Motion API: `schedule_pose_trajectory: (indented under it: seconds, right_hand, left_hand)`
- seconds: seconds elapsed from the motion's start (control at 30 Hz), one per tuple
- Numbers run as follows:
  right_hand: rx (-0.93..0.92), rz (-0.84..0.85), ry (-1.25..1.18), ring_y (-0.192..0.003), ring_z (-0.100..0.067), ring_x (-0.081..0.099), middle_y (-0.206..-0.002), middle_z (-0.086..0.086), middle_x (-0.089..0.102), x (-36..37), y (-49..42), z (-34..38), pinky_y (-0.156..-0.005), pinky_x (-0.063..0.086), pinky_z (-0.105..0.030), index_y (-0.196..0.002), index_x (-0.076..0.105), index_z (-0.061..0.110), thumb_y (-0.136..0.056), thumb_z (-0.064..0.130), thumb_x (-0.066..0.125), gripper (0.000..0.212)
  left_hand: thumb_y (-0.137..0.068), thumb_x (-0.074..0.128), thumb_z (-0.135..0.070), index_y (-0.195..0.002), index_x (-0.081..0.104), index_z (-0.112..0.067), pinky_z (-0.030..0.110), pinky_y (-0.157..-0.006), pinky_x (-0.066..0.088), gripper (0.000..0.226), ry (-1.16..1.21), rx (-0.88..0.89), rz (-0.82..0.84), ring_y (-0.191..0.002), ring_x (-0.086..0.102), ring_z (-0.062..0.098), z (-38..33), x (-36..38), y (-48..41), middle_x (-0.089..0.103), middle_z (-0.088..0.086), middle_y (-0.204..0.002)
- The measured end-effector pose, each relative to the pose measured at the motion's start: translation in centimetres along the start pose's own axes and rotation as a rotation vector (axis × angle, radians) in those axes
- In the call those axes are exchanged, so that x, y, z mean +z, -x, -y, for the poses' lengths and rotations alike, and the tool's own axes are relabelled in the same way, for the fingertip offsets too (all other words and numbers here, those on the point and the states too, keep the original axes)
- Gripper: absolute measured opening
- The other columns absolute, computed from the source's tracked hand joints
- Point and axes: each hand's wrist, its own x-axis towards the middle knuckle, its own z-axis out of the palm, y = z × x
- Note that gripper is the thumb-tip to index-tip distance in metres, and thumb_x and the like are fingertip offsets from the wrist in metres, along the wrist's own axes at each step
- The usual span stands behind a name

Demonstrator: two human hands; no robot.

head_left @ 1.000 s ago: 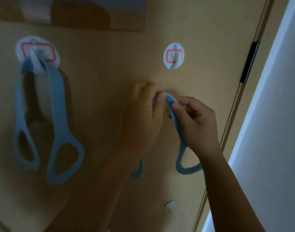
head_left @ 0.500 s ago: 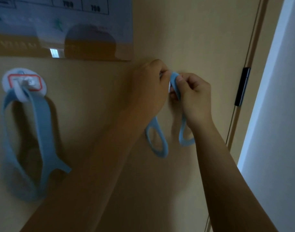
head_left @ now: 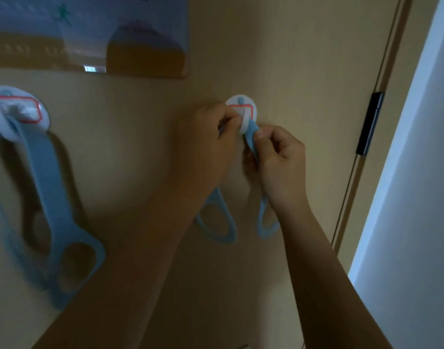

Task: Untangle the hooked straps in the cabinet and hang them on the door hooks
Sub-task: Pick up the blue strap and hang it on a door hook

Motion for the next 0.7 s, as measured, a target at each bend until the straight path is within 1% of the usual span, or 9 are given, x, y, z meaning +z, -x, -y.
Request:
schedule_pose_trajectory:
  seconds: [0.1,0.13,0.2,0.3,0.37,0.47,0.57,0.63,0.7]
  right_hand:
    - [-0.095,-0.056,0.107,-0.053,-0.001,0.045,-0.060,0.004,0.052,0.3,0.7,-0.5,-0.055,0.040,-0.018,-0.079,0.060,0.014,-0.090,0.012,0.050,0.015]
    - [-0.146,-0.078,0.176,-0.059,-0.005,0.050,-0.065,0.003,0.057,0.5,1.2,-0.7,-0.059,0.044,-0.024,-0.084,0.063,0.015,-0.088,0.014,0.049,0.014]
    - [-0.253,-0.106,0.309,-0.073,-0.020,0.057,-0.080,-0.008,0.063,0.9,2.6,-1.4,-0.068,0.046,-0.033,-0.097,0.065,0.008,-0.086,0.013,0.046,0.022]
    - [-0.339,-0.081,0.394,-0.084,-0.034,0.058,-0.094,-0.019,0.061,1.3,4.7,-2.3,-0.075,0.046,-0.037,-0.116,0.059,0.002,-0.084,0.017,0.042,0.039]
    - [-0.340,-0.069,0.396,-0.092,-0.038,0.058,-0.106,-0.024,0.059,1.4,6.3,-2.9,-0.080,0.048,-0.042,-0.122,0.055,0.001,-0.082,0.021,0.040,0.048]
    - [-0.376,-0.103,0.410,-0.107,-0.036,0.050,-0.119,-0.028,0.052,1.9,9.6,-4.1,-0.091,0.044,-0.040,-0.120,0.056,-0.004,-0.084,0.012,0.046,0.040]
    - [-0.391,-0.118,0.344,-0.117,-0.027,0.038,-0.124,-0.034,0.044,3.1,15.0,-5.1,-0.100,0.037,-0.041,-0.118,0.056,-0.005,-0.081,-0.001,0.048,0.037]
    - [-0.345,-0.039,0.284,-0.119,-0.025,0.036,-0.130,-0.025,0.040,3.7,18.6,-5.5,-0.103,0.032,-0.037,-0.120,0.050,0.001,-0.083,0.002,0.046,0.038]
    - [-0.298,0.089,0.226,-0.118,-0.027,0.036,-0.128,-0.009,0.034,4.2,21.7,-5.7,-0.101,0.032,-0.038,-0.120,0.041,0.007,-0.084,0.008,0.044,0.036]
  left_hand:
    - [-0.085,0.056,-0.016,-0.099,0.069,-0.004,0.029,-0.076,0.044,0.023,-0.110,0.098,-0.041,-0.082,0.051,0.013,0.6,0.1,1.7,0.067,0.014,-0.086]
    - [-0.086,0.055,-0.015,-0.107,0.068,-0.005,0.025,-0.076,0.042,0.027,-0.151,0.123,-0.044,-0.083,0.050,0.013,0.7,0.1,2.3,0.066,0.014,-0.088]
    - [-0.087,0.052,-0.017,-0.119,0.062,-0.006,0.024,-0.077,0.040,0.035,-0.201,0.151,-0.014,-0.086,0.056,0.016,0.8,-0.2,3.7,0.066,0.015,-0.095]
    - [-0.089,0.051,-0.019,-0.124,0.057,-0.008,0.026,-0.083,0.040,0.038,-0.246,0.094,0.055,-0.096,0.062,0.028,1.5,-1.2,5.9,0.066,0.014,-0.106]
    - [-0.090,0.050,-0.021,-0.123,0.059,-0.010,0.023,-0.085,0.039,0.036,-0.286,0.025,0.086,-0.099,0.062,0.026,2.1,-2.2,8.2,0.066,0.011,-0.110]
    - [-0.091,0.048,-0.027,-0.115,0.064,-0.011,0.026,-0.084,0.044,0.033,-0.270,-0.084,0.160,-0.096,0.061,0.019,2.5,-3.8,12.1,0.068,0.007,-0.106]
    - [-0.090,0.048,-0.023,-0.119,0.060,-0.009,0.031,-0.086,0.045,0.035,-0.254,-0.163,0.248,-0.100,0.061,0.018,2.5,-6.0,15.9,0.066,0.009,-0.111]
    - [-0.090,0.047,-0.023,-0.121,0.059,-0.007,0.029,-0.089,0.045,0.037,-0.270,-0.233,0.269,-0.103,0.062,0.021,2.8,-7.9,18.4,0.066,0.010,-0.114]
    - [-0.089,0.050,-0.021,-0.119,0.060,-0.006,0.019,-0.087,0.044,0.035,-0.316,-0.319,0.277,-0.101,0.062,0.019,3.1,-10.1,20.8,0.067,0.010,-0.113]
